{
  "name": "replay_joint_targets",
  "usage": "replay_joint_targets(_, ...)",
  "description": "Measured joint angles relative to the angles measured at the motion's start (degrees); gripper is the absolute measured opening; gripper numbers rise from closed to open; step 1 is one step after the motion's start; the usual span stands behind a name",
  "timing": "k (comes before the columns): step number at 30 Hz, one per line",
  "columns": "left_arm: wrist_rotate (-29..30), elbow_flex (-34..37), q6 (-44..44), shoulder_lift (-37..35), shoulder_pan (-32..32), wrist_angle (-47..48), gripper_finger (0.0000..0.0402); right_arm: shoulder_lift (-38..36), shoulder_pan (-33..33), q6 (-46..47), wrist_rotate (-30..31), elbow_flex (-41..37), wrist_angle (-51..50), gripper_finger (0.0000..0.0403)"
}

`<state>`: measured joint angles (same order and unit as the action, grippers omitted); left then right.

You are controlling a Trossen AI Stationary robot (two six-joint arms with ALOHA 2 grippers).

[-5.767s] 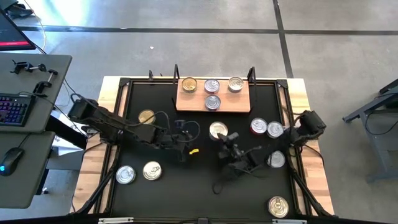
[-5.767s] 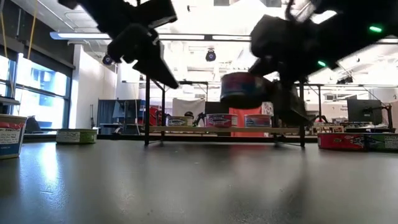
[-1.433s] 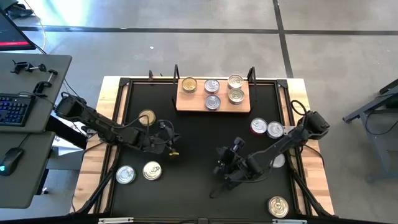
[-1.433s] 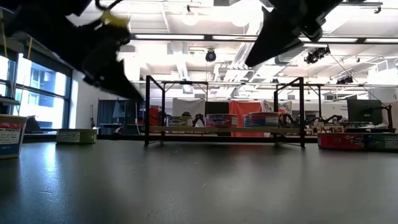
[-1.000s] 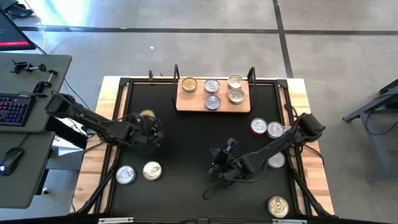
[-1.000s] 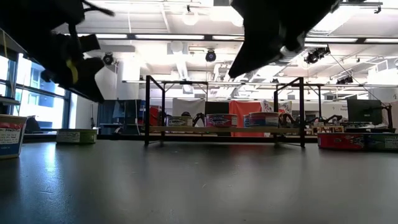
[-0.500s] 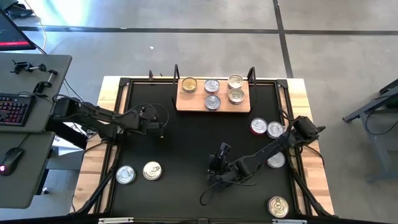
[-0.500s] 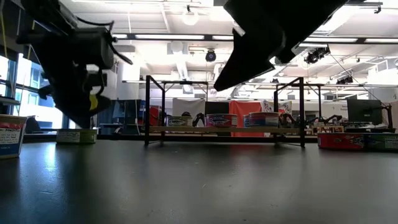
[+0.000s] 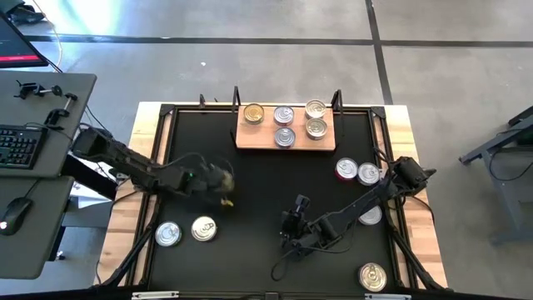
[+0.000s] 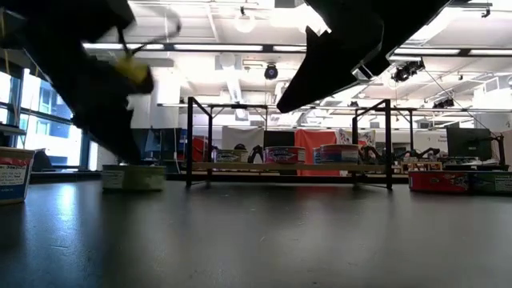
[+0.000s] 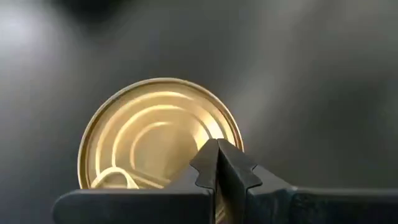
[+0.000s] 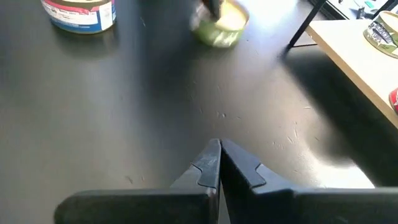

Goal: Stack canned seafood by type on shelf
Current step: Align the green tuna can with the other green tuna can on the shelf

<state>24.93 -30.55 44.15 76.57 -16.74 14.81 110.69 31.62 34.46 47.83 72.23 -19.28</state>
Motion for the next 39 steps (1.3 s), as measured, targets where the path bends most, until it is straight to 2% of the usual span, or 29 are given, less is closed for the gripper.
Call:
replay_joint_targets(3,-0.6,-0.1,-16.2,0.5,-7.1,-17.8,0.0,0.0,-0.2,-0.3,0.0,0.0,0.1,0.0002)
replay_joint_targets(6,0.6,-0.2,-26.2,0.6,-12.1,-24.8,0.0,0.0,-0.7,-0.2,0.0,0.0,0.3,0.0002)
replay_joint_targets(9,0.8,-0.1,-26.4,0.6,-14.5,-26.7,0.0,0.6,-1.5,1.7,-0.6,0.0,0.4,0.0002)
replay_joint_targets(11,-2.1,-0.1,-23.8,1.0,-14.9,-27.1,0.0,1.3,-2.5,1.8,-3.4,0.0,0.3,0.0002)
replay_joint_targets(14,-8.9,0.0,-21.4,4.4,-14.8,-28.6,0.0,3.0,-5.2,1.5,-13.7,0.0,0.3,0.0002)
replay_joint_targets(16,-11.5,-0.1,-21.7,8.0,-14.7,-33.9,0.0,4.3,-7.0,1.3,-21.3,0.0,0.0,0.0002)
replay_joint_targets(19,-14.5,-0.2,-23.6,15.2,-13.5,-42.8,0.0,6.0,-8.7,1.5,-28.8,0.0,0.5,0.0002)
replay_joint_targets(21,-14.6,-1.3,-24.6,19.7,-12.2,-46.7,0.0,6.4,-9.2,1.5,-30.5,0.1,1.1,0.0002)
replay_joint_targets(24,-14.9,-4.2,-26.0,25.2,-10.0,-47.9,0.0,6.8,-9.6,1.5,-31.1,0.2,1.5,0.0002)
replay_joint_targets(29,-17.4,-7.0,-28.3,28.6,-6.6,-47.4,0.0,6.7,-9.6,1.2,-31.4,0.1,1.1,0.0002)
replay_joint_targets(32,-9.9,-6.9,-25.8,27.0,-3.1,-43.4,0.0,6.8,-9.0,1.1,-30.8,0.2,0.8,0.0002)
replay_joint_targets(37,8.0,-6.9,-17.4,18.0,-1.0,-25.6,0.0,6.8,-8.5,1.5,-30.2,0.2,0.8,0.0002)
replay_joint_targets(39,12.1,-6.8,-17.9,14.4,-1.0,-21.6,0.0,6.9,-8.3,1.5,-29.5,0.2,0.6,0.0002)
